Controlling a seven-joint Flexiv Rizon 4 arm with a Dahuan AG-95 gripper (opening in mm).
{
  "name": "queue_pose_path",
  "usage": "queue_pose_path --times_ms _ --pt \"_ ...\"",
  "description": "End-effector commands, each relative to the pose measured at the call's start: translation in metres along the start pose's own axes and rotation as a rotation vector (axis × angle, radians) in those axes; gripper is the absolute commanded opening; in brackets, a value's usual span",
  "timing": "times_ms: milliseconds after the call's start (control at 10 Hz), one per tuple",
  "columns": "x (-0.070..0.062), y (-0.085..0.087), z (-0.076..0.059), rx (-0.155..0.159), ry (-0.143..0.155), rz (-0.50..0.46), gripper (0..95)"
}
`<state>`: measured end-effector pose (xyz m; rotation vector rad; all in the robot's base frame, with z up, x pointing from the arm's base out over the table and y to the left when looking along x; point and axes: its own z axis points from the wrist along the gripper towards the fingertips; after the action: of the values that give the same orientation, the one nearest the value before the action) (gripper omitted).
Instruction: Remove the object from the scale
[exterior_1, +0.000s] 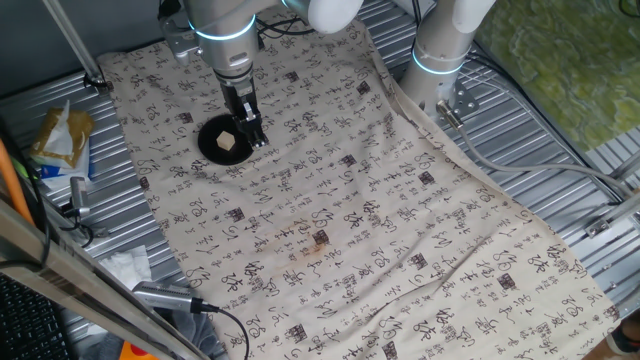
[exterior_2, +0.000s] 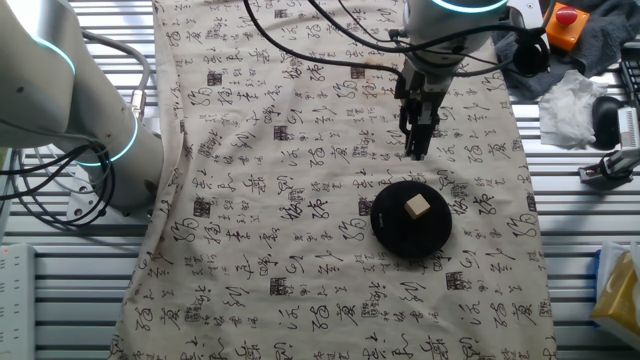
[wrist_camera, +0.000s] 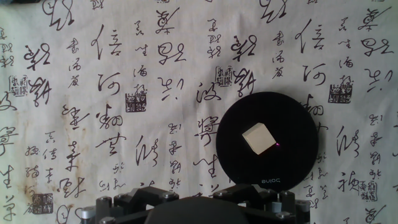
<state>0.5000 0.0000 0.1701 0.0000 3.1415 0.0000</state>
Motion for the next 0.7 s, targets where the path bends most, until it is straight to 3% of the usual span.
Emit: queue_pose_path --times_ms 100,200,700 --pt "0.0 0.0 0.0001 0.0 0.0 0.0 95.0" --pt "0.0 0.0 0.0 -0.033 -0.072 0.011 0.0" --pt "0.0 0.0 -0.0002 -0.032 -0.071 0.011 0.0"
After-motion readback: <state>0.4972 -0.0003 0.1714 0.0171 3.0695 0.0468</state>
